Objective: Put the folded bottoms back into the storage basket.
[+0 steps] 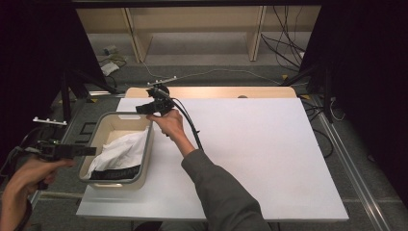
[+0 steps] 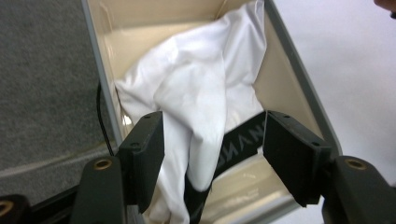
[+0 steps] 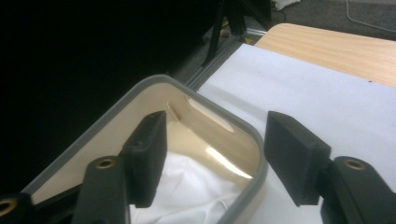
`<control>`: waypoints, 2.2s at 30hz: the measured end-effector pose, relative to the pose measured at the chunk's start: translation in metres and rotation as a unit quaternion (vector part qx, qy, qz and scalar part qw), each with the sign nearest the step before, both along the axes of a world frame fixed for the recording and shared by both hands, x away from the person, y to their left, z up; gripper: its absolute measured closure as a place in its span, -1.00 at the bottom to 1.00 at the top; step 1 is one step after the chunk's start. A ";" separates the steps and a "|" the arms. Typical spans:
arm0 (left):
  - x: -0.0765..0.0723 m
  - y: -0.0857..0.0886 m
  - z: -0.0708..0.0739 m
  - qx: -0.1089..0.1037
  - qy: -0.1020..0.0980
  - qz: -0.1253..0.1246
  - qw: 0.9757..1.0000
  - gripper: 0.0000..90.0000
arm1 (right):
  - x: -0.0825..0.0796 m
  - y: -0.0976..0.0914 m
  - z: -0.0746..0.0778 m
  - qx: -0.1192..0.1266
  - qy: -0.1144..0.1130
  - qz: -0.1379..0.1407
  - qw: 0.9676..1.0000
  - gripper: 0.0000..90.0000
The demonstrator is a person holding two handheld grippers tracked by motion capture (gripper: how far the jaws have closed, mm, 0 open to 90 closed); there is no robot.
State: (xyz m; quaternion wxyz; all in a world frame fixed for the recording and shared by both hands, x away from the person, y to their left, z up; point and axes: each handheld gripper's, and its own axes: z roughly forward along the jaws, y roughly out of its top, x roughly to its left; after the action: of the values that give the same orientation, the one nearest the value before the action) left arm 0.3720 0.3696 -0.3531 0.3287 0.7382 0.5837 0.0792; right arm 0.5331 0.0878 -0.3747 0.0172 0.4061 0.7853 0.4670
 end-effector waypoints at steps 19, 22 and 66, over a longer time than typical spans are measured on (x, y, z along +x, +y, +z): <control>0.061 -0.037 -0.019 0.062 0.011 0.058 0.996 -0.15 | -0.045 -0.090 0.014 0.010 -0.042 0.032 0.999 -0.32; 0.069 -0.046 -0.021 0.066 0.012 0.051 0.996 -0.15 | -0.052 -0.107 0.014 0.015 -0.047 0.026 0.998 -0.33; 0.134 -0.056 -0.107 0.119 0.094 0.085 0.985 0.80 | -0.131 -0.228 -0.036 -0.004 -0.038 0.006 0.999 -0.31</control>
State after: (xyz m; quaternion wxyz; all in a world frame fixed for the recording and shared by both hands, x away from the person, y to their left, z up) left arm 0.5058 0.3135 -0.4600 0.1743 0.7236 0.6594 0.1058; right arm 0.4017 -0.1404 -0.4104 0.0458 0.3835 0.7881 0.4794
